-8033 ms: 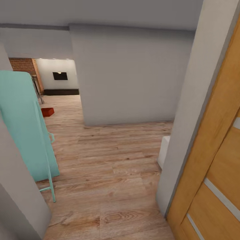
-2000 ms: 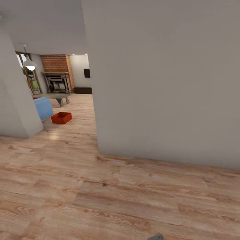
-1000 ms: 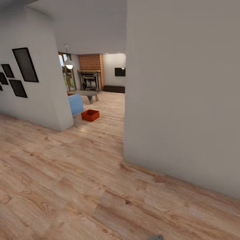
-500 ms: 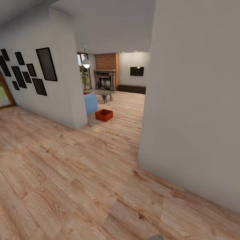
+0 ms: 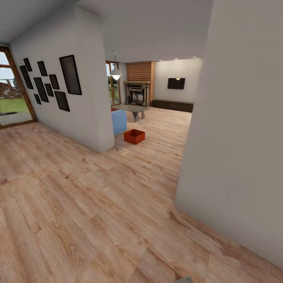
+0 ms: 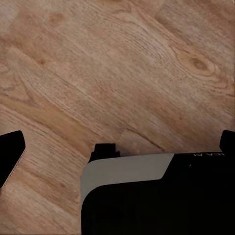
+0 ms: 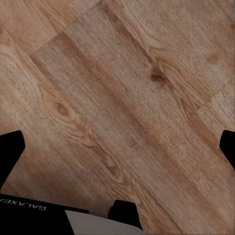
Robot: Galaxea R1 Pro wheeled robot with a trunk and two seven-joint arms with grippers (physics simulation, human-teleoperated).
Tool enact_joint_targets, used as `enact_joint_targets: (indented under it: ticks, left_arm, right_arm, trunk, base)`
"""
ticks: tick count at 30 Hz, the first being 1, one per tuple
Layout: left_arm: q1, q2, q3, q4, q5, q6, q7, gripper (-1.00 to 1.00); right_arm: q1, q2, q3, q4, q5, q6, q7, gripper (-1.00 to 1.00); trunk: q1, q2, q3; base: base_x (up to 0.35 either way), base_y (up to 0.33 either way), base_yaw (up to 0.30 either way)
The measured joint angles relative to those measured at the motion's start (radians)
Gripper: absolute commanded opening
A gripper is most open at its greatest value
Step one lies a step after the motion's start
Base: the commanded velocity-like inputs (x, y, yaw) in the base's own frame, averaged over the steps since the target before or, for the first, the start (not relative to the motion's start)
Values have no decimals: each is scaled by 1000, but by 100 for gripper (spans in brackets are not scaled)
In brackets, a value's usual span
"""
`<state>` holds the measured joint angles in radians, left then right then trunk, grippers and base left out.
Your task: Move the two storage containers from the living room to the garage. In the garage, place one container on the floor and stack the other container on top of it (either order is fine).
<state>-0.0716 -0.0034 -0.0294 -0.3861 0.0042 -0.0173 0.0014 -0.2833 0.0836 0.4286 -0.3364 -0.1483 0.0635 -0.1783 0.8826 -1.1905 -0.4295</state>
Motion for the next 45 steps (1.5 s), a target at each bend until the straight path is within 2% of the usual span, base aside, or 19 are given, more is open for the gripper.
enact_joint_targets:
  ticks: [13,35,45]
  left_arm:
    - [0,0,0,0,0,0,0,100]
    - [0,0,0,0,0,0,0,100]
    - [0,0,0,0,0,0,0,100]
  right_arm:
    - [0,0,0,0,0,0,0,100]
    - [0,0,0,0,0,0,0,100]
    - [0,0,0,0,0,0,0,100]
  trunk:
    - [0,0,-1]
    - [0,0,-15]
    - [0,0,-22]
  base:
    - [332,0,28]
    - [332,0,249]
    - [332,0,119]
